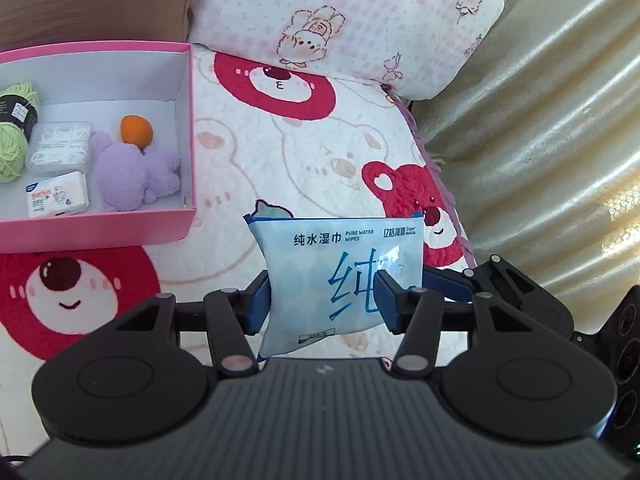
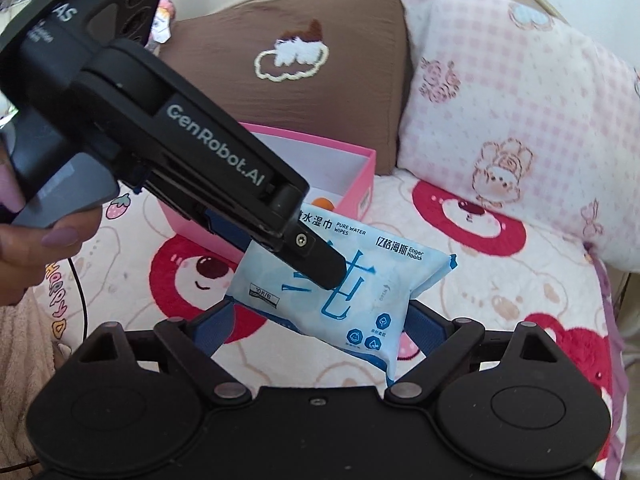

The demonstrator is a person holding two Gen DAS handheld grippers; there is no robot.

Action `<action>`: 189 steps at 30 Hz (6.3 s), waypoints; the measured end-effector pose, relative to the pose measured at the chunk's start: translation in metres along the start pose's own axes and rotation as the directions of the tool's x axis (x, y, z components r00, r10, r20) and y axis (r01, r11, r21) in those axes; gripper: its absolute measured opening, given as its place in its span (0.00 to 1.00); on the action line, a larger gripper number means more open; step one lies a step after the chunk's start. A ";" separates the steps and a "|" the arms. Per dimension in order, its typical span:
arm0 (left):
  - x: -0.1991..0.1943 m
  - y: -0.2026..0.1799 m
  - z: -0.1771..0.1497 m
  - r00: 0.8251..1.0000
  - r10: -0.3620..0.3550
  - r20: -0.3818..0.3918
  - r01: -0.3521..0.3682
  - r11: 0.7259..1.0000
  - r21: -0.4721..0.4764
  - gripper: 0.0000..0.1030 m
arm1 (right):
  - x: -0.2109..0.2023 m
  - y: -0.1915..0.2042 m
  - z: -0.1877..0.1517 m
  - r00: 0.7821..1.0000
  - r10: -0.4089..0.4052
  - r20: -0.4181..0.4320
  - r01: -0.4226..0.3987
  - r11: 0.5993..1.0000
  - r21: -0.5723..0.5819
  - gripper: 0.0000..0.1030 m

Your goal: Organize objects

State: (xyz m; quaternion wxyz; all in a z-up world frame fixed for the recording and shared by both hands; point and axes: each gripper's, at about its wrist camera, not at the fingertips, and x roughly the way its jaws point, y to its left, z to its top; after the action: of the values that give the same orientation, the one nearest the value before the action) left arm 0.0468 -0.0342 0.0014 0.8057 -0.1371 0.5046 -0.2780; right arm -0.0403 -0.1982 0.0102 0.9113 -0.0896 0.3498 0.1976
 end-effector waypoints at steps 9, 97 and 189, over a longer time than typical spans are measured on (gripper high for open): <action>-0.040 0.027 0.005 0.996 0.006 0.091 -0.004 1.000 -0.024 0.50 | 0.003 0.023 0.015 0.999 0.026 0.021 -0.025 0.998 -0.059 0.78; 0.055 0.233 0.104 0.891 0.345 0.296 -0.321 0.939 -0.128 0.53 | 0.304 0.007 0.126 0.972 0.175 -0.156 -0.156 0.980 0.126 0.62; -0.078 0.041 -0.064 0.867 0.443 0.227 -0.448 0.894 -0.032 0.75 | 0.029 -0.008 0.001 0.991 -0.097 -0.088 0.118 0.951 0.286 0.86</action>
State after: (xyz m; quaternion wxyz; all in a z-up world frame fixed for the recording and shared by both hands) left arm -0.0238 0.0481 0.0090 0.9021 -0.0392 0.4235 -0.0727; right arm -0.0168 -0.1971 -0.0083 0.9106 0.0193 0.4027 0.0907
